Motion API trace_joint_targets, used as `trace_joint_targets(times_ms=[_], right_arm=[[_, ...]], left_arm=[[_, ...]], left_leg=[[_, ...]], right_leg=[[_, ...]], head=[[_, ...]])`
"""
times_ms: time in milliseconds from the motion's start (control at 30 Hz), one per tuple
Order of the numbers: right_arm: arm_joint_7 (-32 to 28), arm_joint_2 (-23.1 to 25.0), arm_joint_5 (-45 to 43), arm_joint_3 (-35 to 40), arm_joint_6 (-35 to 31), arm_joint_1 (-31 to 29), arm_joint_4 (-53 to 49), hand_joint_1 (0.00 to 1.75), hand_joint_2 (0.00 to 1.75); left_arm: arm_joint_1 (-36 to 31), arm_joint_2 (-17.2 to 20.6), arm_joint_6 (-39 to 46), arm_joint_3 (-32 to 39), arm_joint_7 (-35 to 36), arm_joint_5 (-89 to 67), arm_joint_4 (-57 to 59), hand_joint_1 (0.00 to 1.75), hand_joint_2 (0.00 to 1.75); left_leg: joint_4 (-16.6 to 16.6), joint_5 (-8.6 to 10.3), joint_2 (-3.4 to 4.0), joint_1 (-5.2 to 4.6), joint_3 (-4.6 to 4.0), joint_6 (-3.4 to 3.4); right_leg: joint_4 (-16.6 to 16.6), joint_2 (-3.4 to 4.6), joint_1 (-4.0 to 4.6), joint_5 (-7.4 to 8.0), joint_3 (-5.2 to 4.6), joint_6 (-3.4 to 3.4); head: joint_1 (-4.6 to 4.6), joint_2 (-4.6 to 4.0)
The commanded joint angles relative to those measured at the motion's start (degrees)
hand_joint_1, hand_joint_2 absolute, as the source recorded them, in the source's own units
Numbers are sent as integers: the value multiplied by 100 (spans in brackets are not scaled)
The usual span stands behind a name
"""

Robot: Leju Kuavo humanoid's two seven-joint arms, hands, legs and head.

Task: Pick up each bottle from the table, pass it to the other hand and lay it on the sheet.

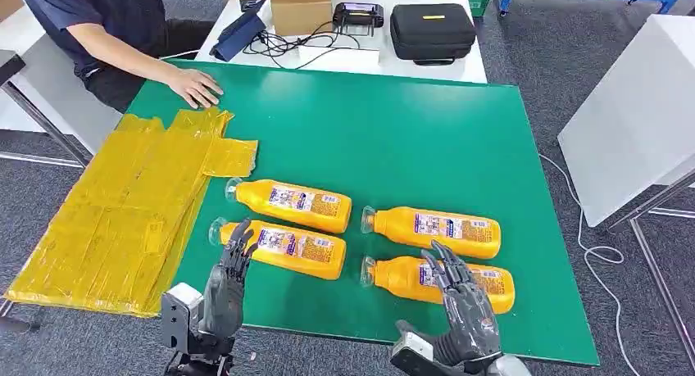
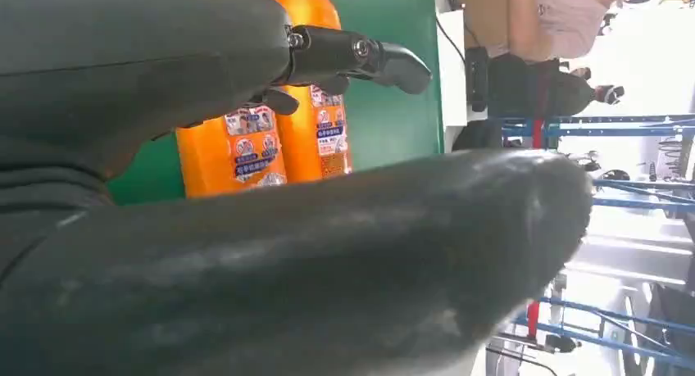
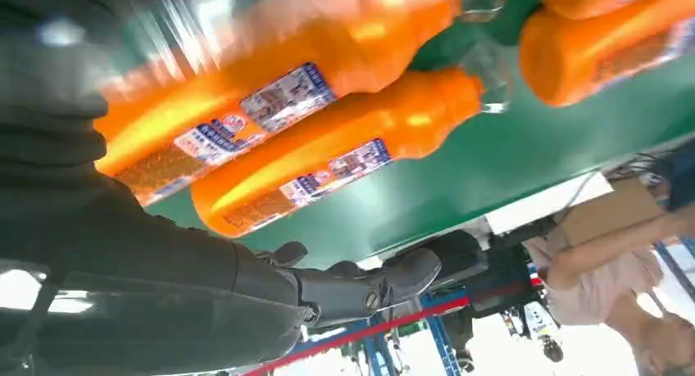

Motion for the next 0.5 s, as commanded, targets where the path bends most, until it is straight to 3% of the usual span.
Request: trace_joint_targets(times_ms=[33,233,500], right_arm=[[237,-289,468,-82,23,-436,620,0,175],[349,-411,537,-212,114,-646,889,0,175],[325,-129,595,-456,459,-1179,1440,0,175]], left_arm=[[48,-77,-131,349,51,-44,19,0,0],[53,18,-213,319,49,-25,117,0,0],[-216,25,-246,154,73,21,383,0,0]], left_leg=[[-10,-14,18,6,45,-15],[-11,-12,18,5,39,-12],[-8,-1,10,3,20,-8]], right_leg=[[-19,33,5,-7,46,-11],[-18,29,4,-4,39,-9],[-11,17,2,2,19,-6]], head=[[2,0],[-2,0],[0,0]])
